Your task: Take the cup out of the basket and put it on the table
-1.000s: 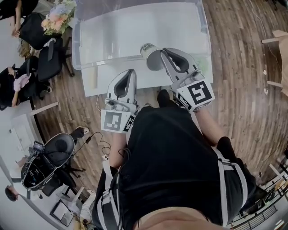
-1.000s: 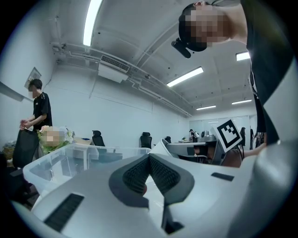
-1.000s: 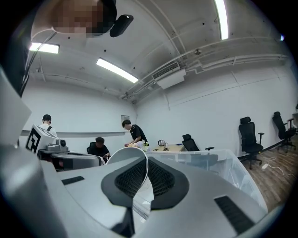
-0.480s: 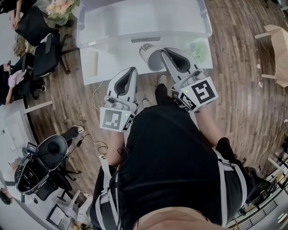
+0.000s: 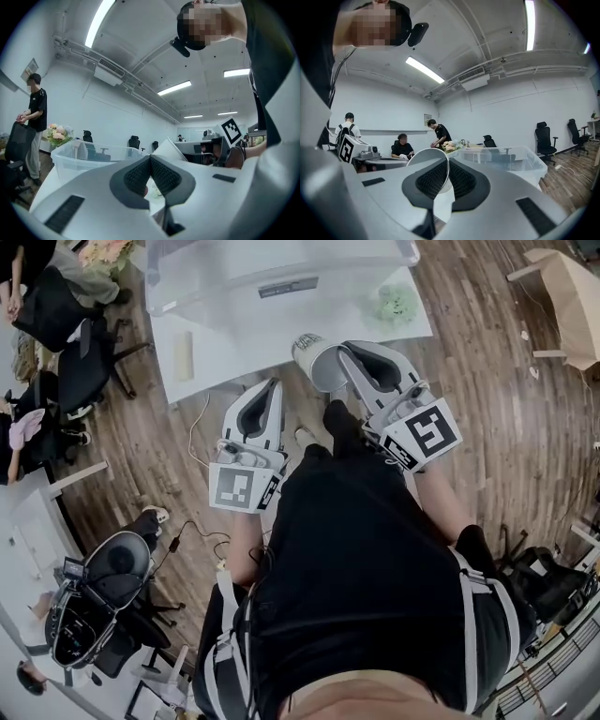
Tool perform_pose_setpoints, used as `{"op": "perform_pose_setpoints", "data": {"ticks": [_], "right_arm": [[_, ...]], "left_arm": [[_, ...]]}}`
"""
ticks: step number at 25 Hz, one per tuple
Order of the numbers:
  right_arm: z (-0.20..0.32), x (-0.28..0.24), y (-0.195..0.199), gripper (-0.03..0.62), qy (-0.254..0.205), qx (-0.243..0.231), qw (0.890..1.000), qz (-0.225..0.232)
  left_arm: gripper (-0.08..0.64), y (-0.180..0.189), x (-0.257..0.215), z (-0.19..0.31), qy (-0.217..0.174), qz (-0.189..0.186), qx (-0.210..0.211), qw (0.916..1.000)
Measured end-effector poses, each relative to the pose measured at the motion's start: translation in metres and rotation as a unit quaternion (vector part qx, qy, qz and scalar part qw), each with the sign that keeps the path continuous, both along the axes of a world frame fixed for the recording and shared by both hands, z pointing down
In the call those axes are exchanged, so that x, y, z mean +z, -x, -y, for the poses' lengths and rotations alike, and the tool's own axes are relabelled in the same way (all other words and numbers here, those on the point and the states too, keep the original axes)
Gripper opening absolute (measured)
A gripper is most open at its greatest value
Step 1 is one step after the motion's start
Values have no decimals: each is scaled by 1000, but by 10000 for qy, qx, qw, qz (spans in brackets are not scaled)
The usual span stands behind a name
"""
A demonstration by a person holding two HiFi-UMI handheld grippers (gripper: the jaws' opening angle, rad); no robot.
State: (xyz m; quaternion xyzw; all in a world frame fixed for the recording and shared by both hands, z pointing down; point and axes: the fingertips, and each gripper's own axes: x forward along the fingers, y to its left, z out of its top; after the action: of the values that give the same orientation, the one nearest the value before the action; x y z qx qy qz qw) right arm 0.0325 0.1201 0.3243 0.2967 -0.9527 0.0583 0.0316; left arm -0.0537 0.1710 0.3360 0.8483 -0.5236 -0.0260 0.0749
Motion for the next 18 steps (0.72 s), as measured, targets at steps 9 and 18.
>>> {"op": "perform_pose_setpoints", "data": {"ticks": [9,18], "right_arm": [[-16,-11,-8,31,-156,-452,9989,21],[-30,-17,-50,31,-302,-791,9964,87]], "left_arm": [[17,-11,-13,-14,-90,8,-218,9997],[17,-58,-16,-11,-123,76,-163,9998]]}}
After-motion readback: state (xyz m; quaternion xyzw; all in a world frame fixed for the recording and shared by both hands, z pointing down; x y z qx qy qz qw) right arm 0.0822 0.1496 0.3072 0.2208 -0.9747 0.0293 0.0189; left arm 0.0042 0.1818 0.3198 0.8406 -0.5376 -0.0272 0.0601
